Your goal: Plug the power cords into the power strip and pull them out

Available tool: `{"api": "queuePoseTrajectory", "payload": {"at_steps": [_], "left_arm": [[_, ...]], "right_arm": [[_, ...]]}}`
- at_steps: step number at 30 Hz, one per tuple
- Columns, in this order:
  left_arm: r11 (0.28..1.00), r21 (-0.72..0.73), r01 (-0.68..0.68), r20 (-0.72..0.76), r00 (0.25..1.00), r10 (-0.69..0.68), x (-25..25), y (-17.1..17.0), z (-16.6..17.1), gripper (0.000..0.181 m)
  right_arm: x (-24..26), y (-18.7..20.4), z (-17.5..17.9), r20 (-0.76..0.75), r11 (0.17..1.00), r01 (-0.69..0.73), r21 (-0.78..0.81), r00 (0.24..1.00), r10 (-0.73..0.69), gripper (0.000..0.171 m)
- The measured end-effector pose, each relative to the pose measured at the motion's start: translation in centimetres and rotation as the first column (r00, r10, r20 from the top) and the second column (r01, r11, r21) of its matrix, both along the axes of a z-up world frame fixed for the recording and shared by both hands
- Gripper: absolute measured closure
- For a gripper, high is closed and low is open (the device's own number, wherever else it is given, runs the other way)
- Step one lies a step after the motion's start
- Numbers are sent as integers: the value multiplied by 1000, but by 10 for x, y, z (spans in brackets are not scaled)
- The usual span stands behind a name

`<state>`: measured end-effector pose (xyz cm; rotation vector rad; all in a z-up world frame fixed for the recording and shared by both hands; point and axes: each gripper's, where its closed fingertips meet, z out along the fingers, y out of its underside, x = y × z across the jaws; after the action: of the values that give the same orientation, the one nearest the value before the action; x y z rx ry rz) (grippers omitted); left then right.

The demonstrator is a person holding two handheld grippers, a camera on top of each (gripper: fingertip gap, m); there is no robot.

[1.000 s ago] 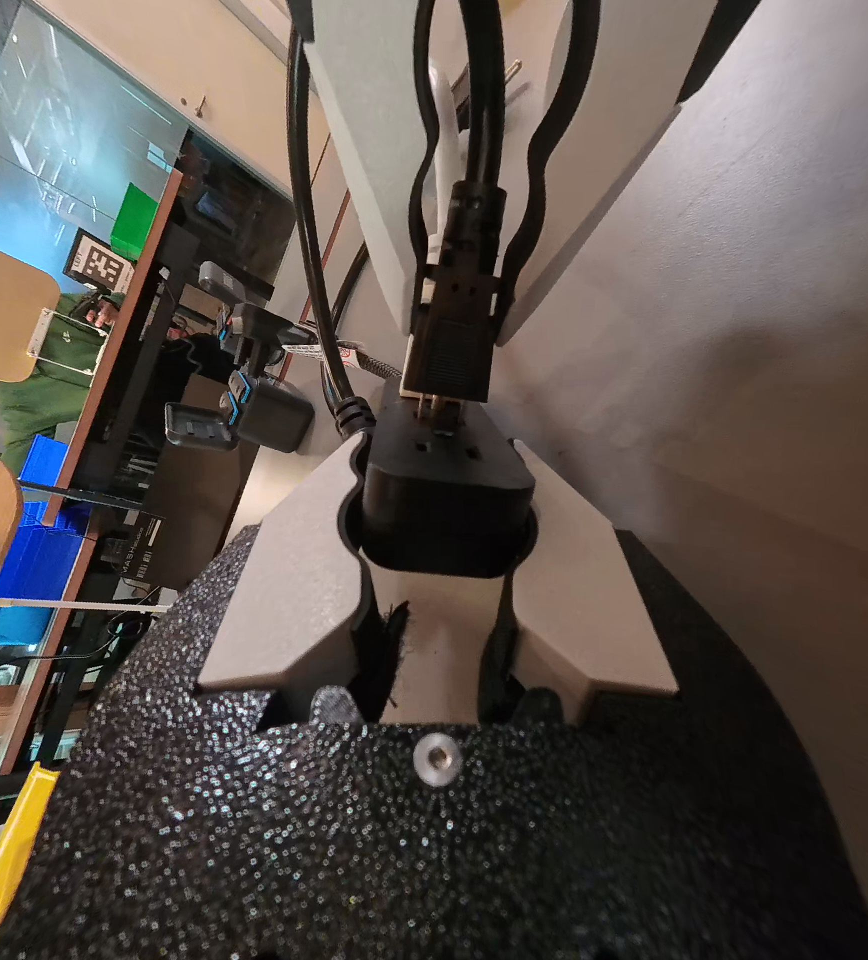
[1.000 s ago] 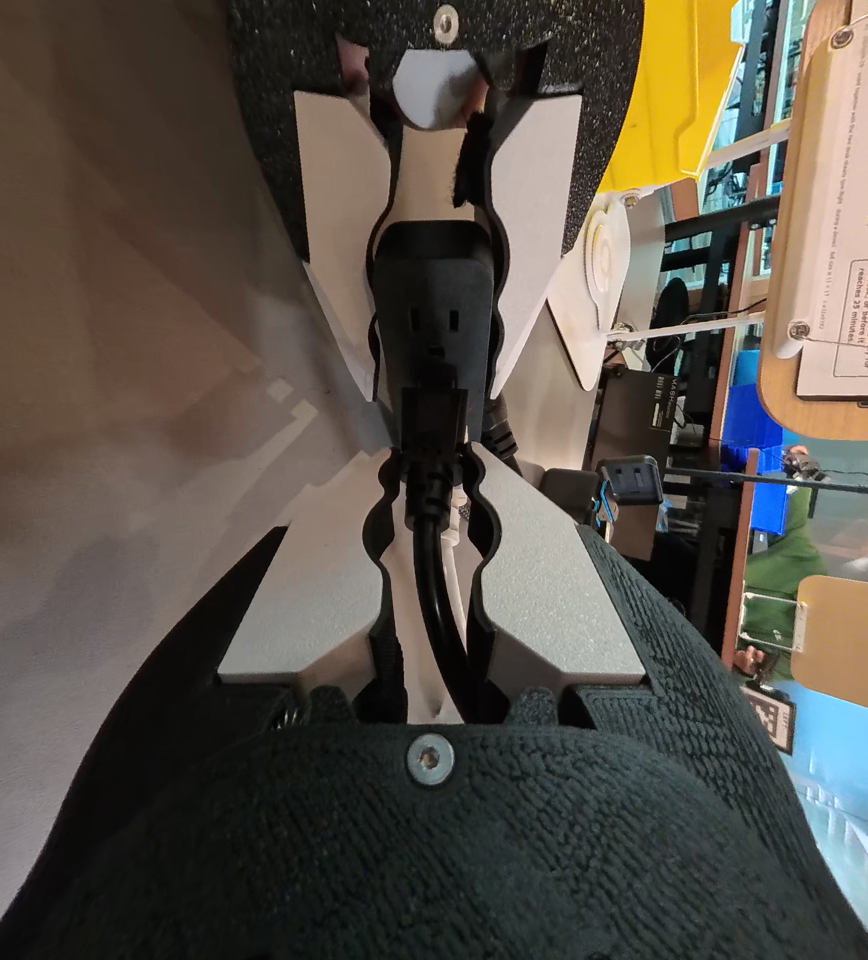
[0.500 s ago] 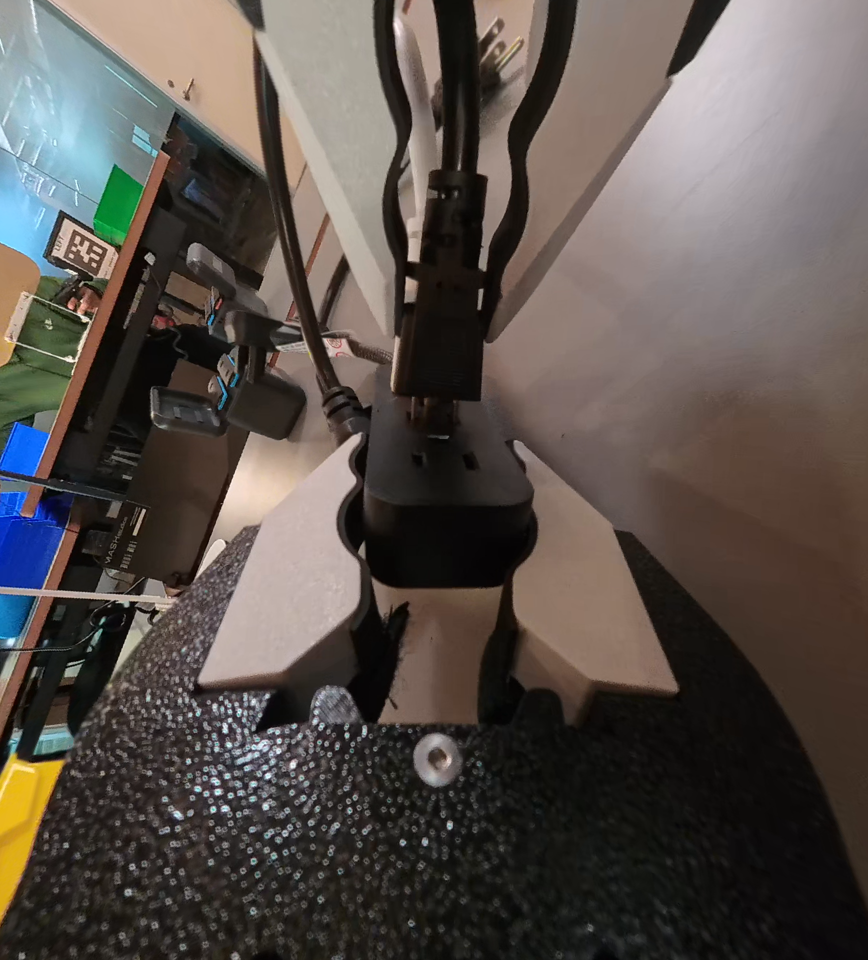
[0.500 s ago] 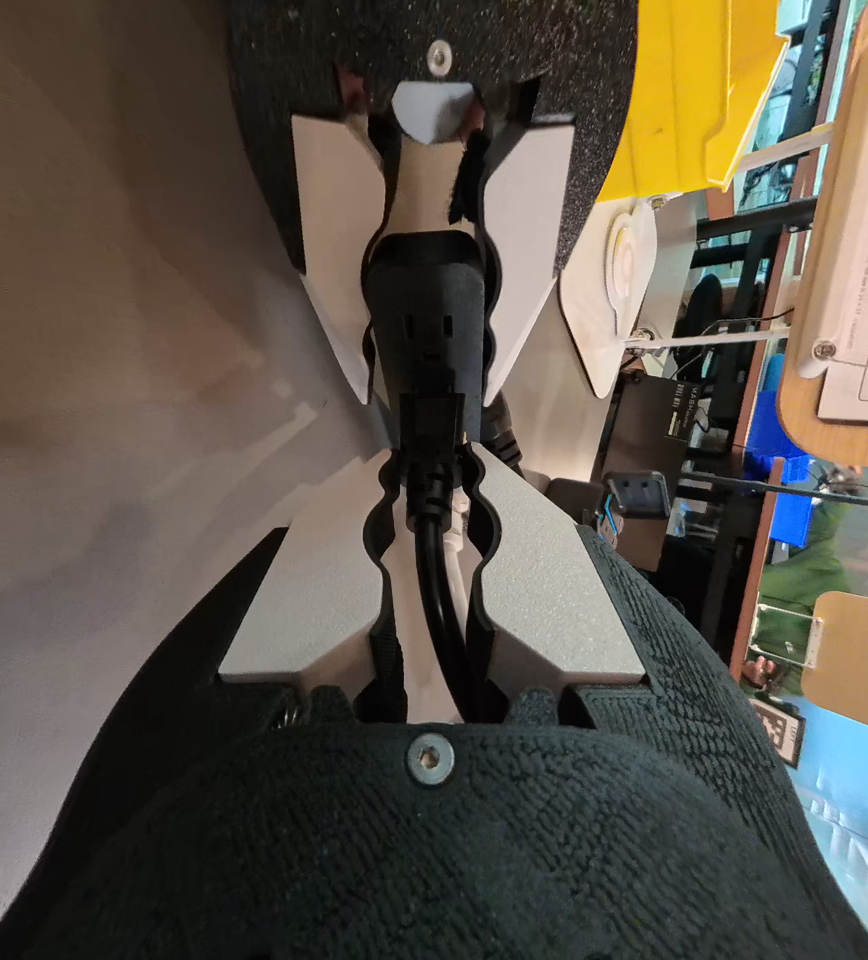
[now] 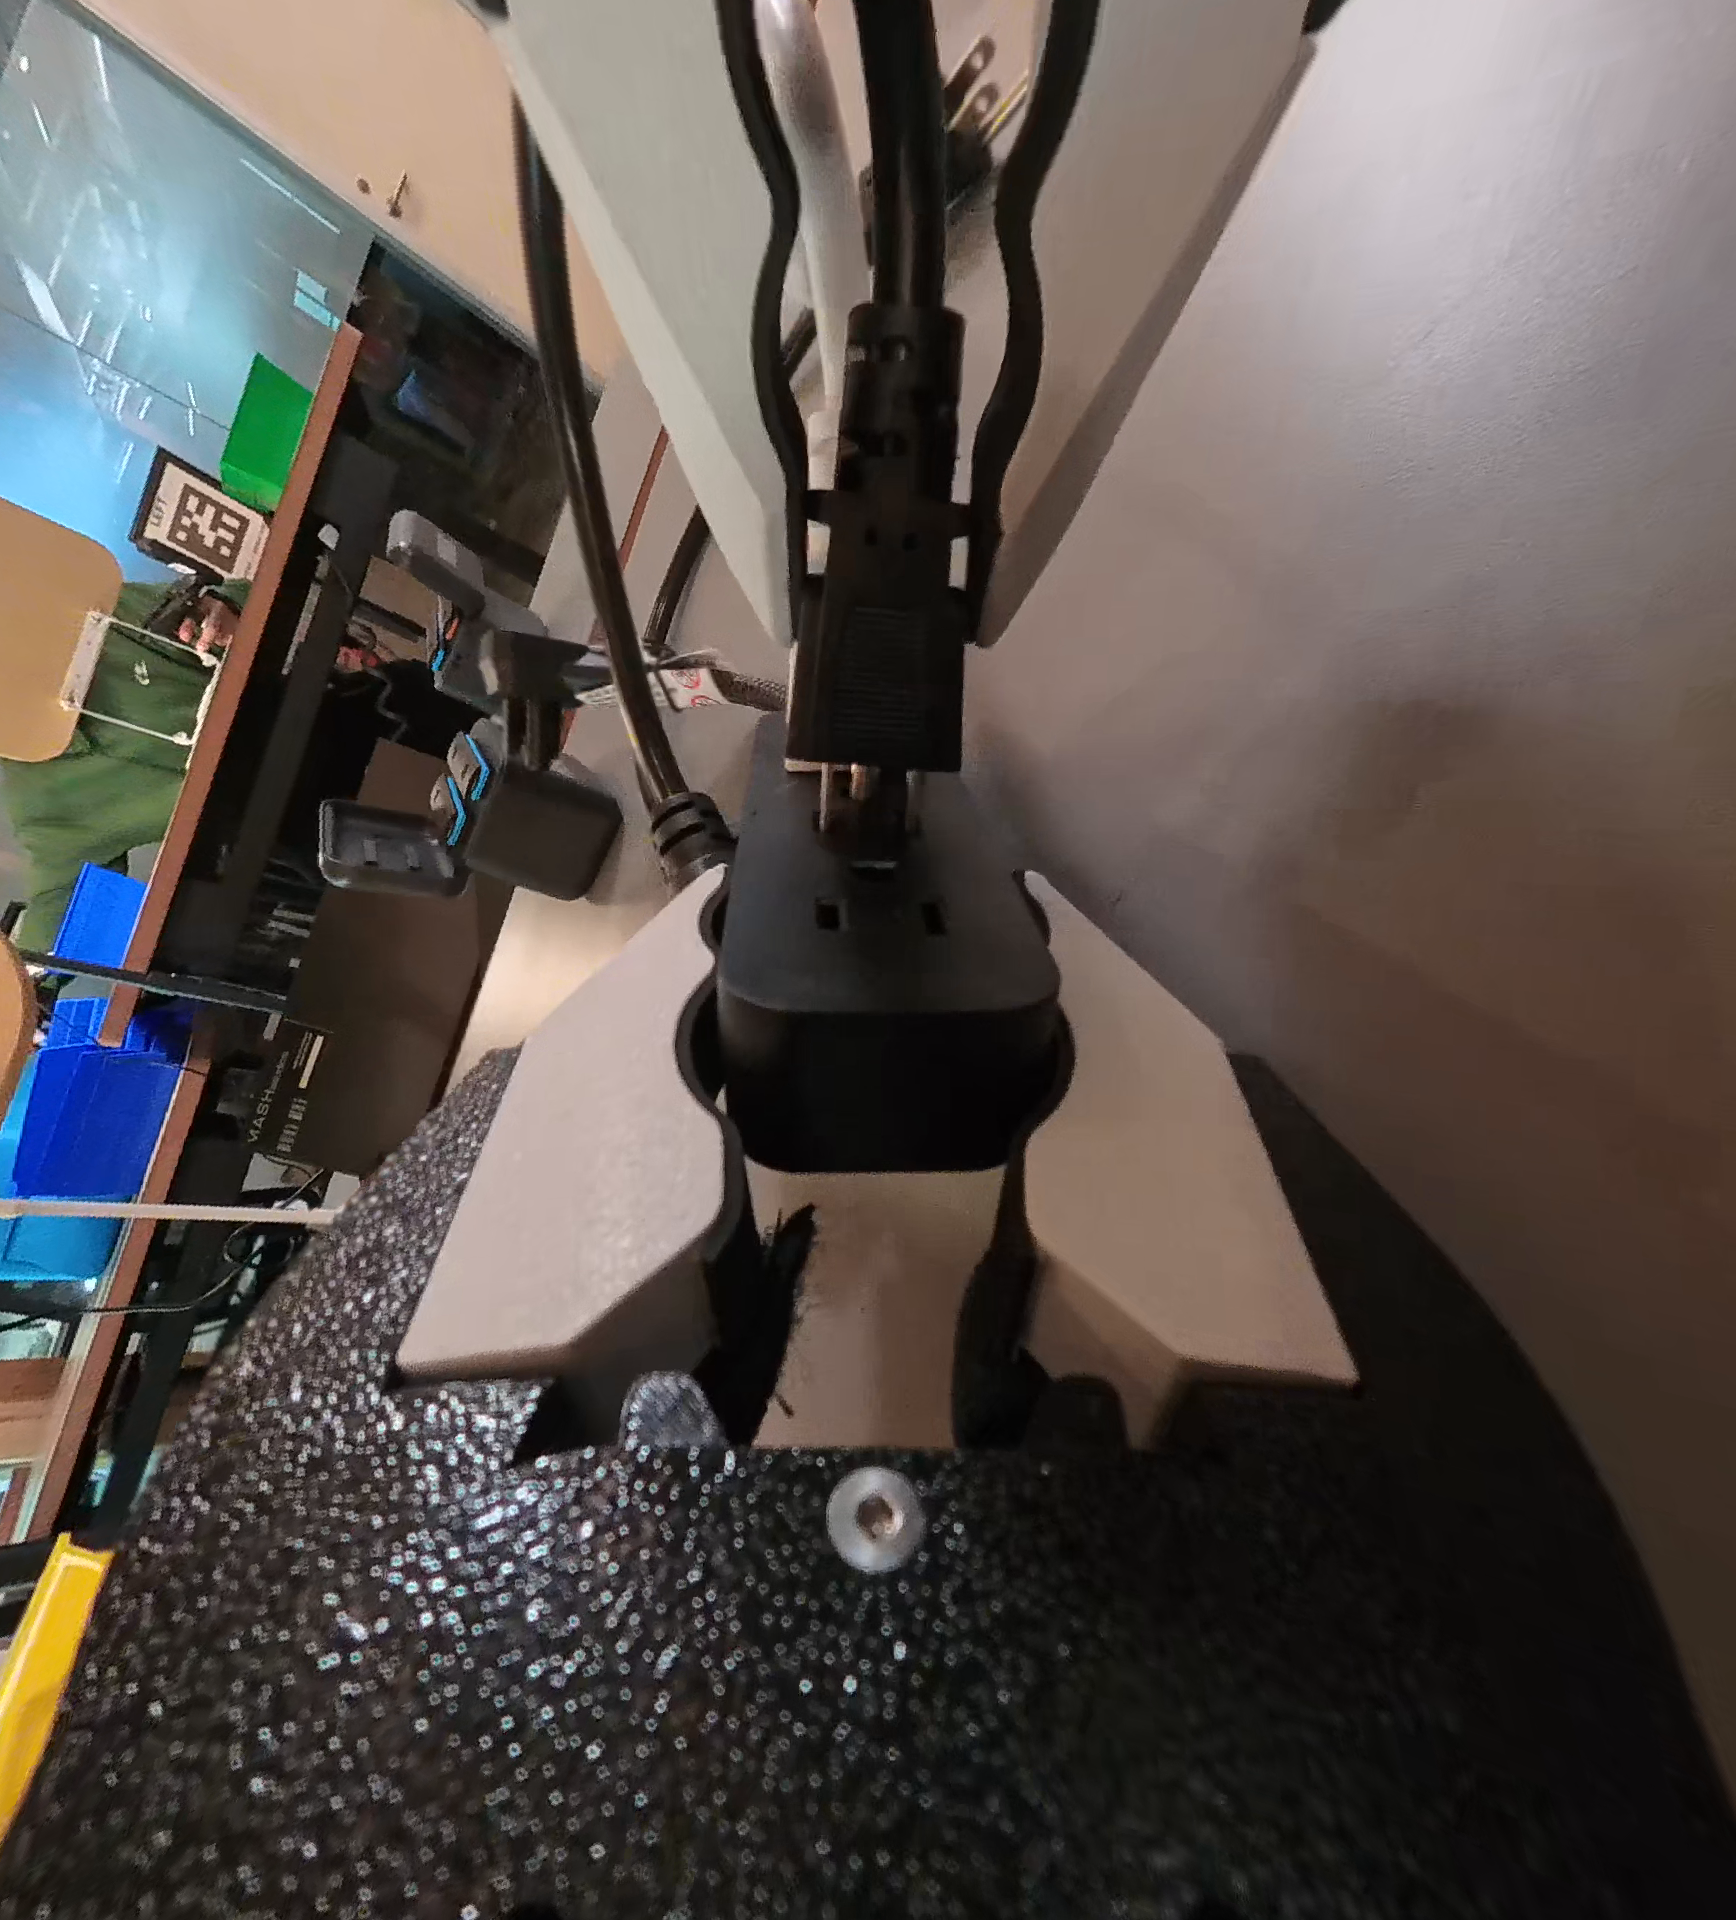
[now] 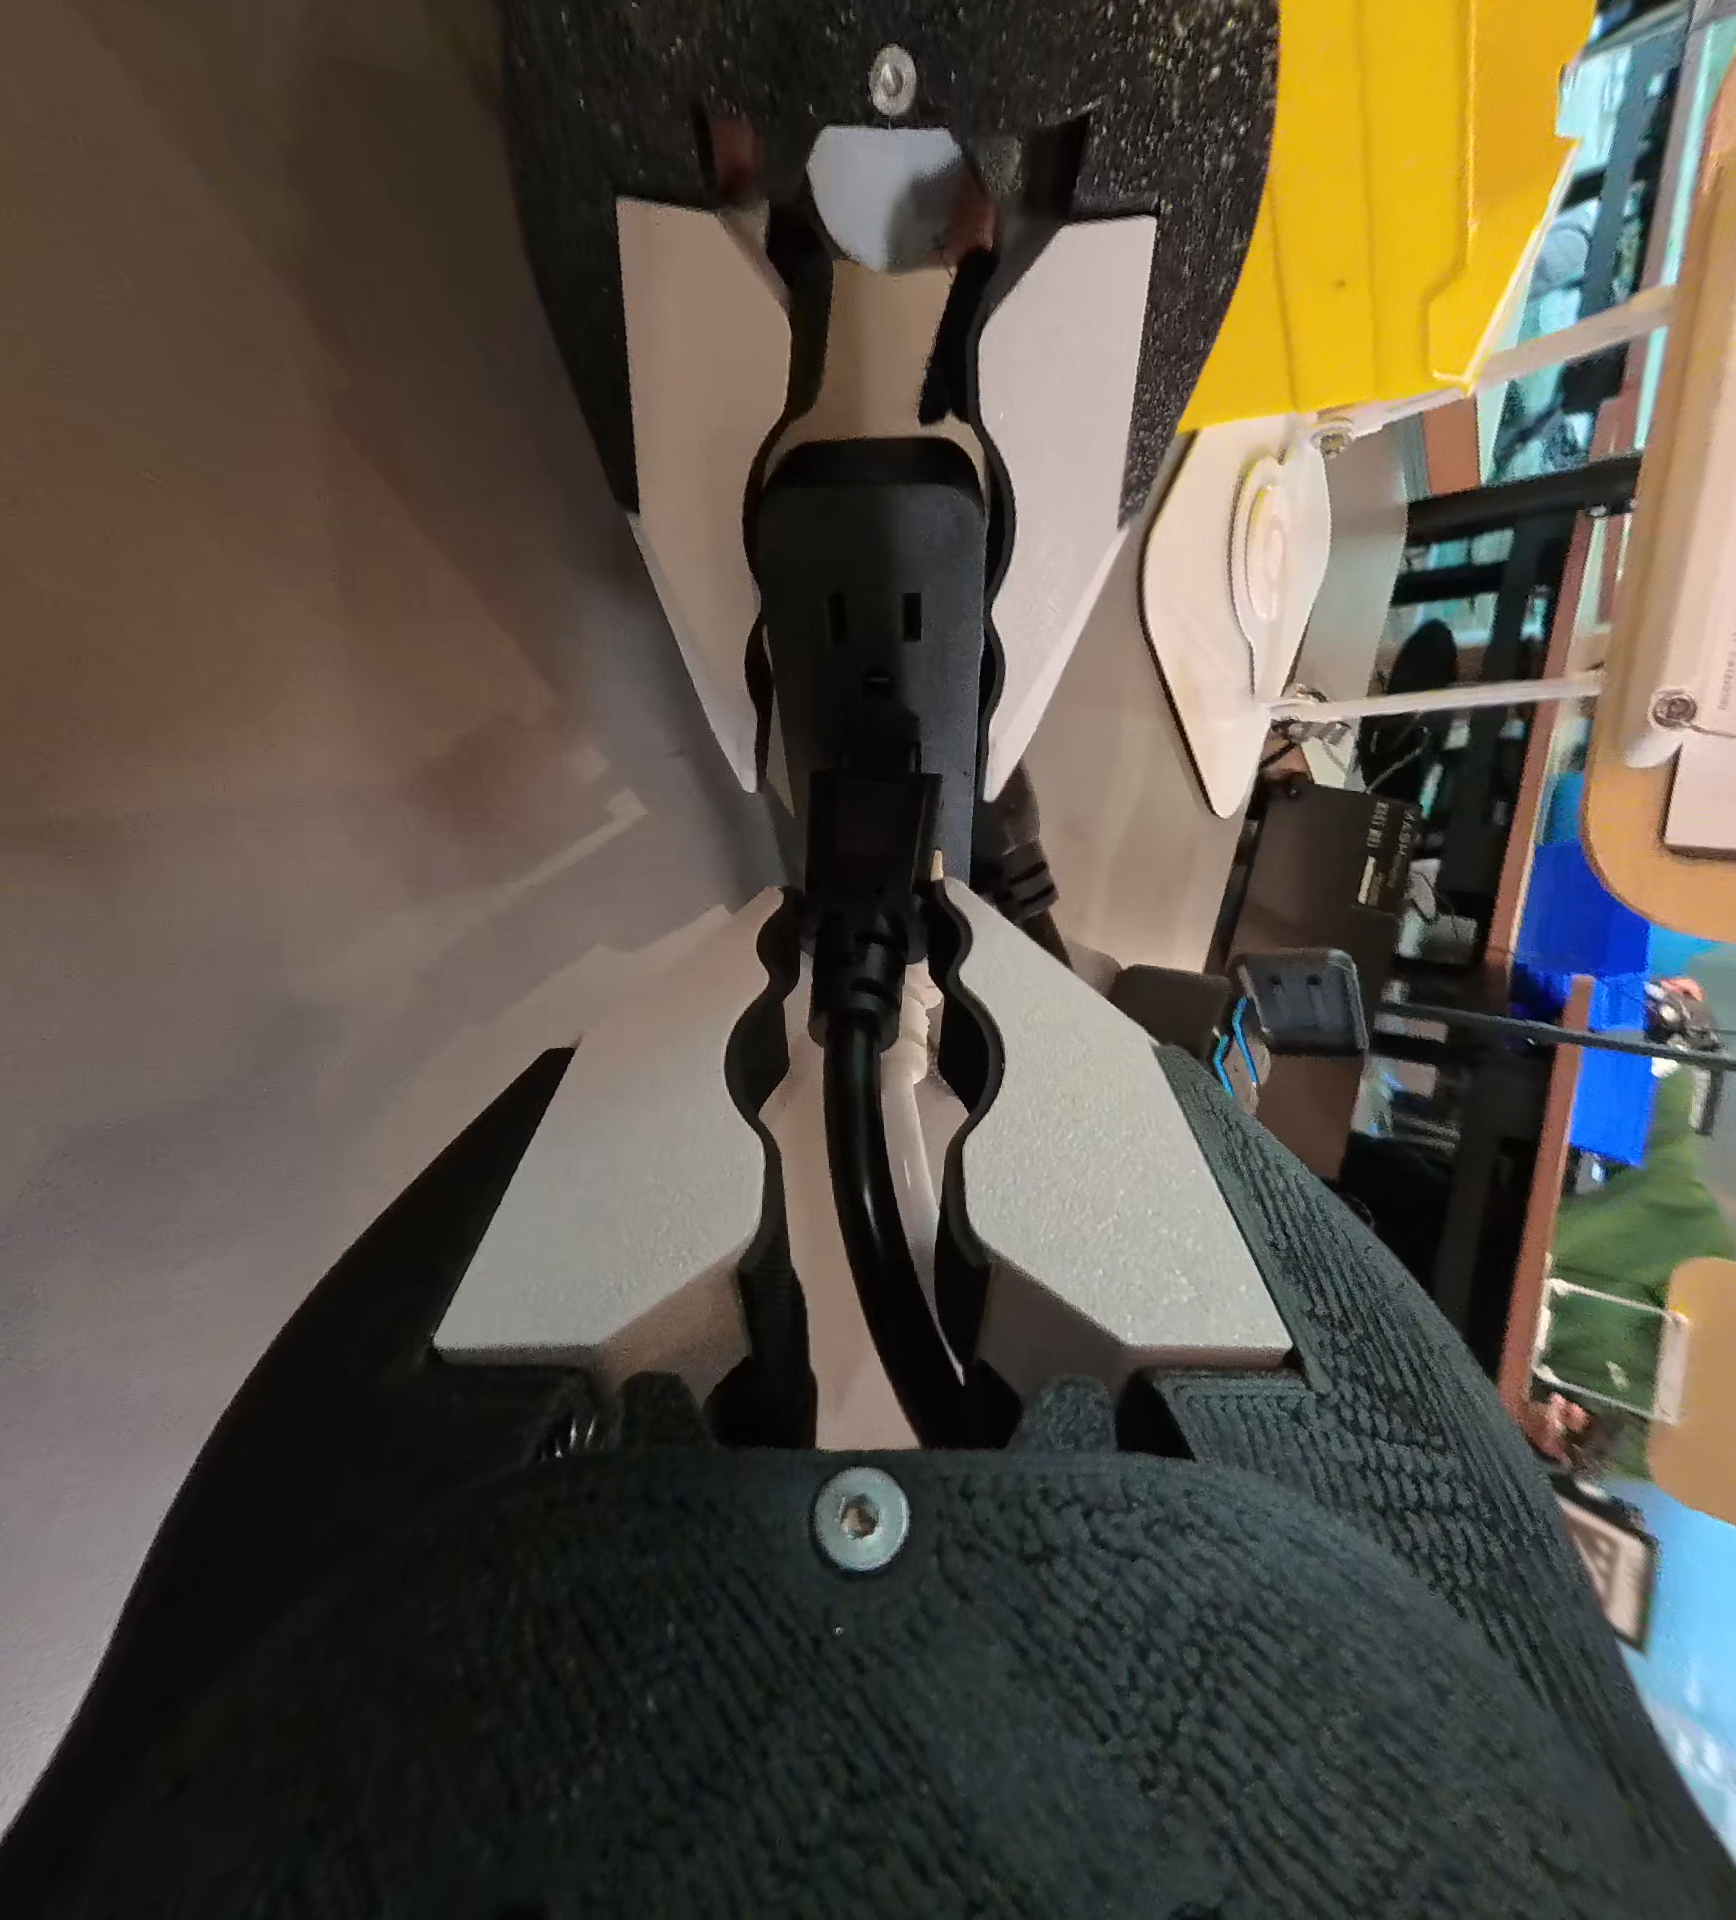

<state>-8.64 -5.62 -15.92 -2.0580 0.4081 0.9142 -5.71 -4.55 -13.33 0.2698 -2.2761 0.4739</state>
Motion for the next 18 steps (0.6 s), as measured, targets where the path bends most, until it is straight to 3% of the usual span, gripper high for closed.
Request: {"api": "queuePoseTrajectory", "payload": {"at_steps": [7,9,11,18], "left_arm": [[998,56,15,-29,999,-13,5,4,8,130],[999,42,9,-61,998,-7,5,5,6,119],[999,45,16,-78,997,-12,4,4,10,131],[1000,21,-3,19,1000,2,2,0,4,131]], "right_arm": [[2,3,1,35,999,-3,-44,999,5,148],[2,3,1,33,999,-2,-44,999,3,149],[3,2,1,32,999,-11,-46,999,12,149],[1,-6,4,42,998,39,-54,998,-37,150]]}}
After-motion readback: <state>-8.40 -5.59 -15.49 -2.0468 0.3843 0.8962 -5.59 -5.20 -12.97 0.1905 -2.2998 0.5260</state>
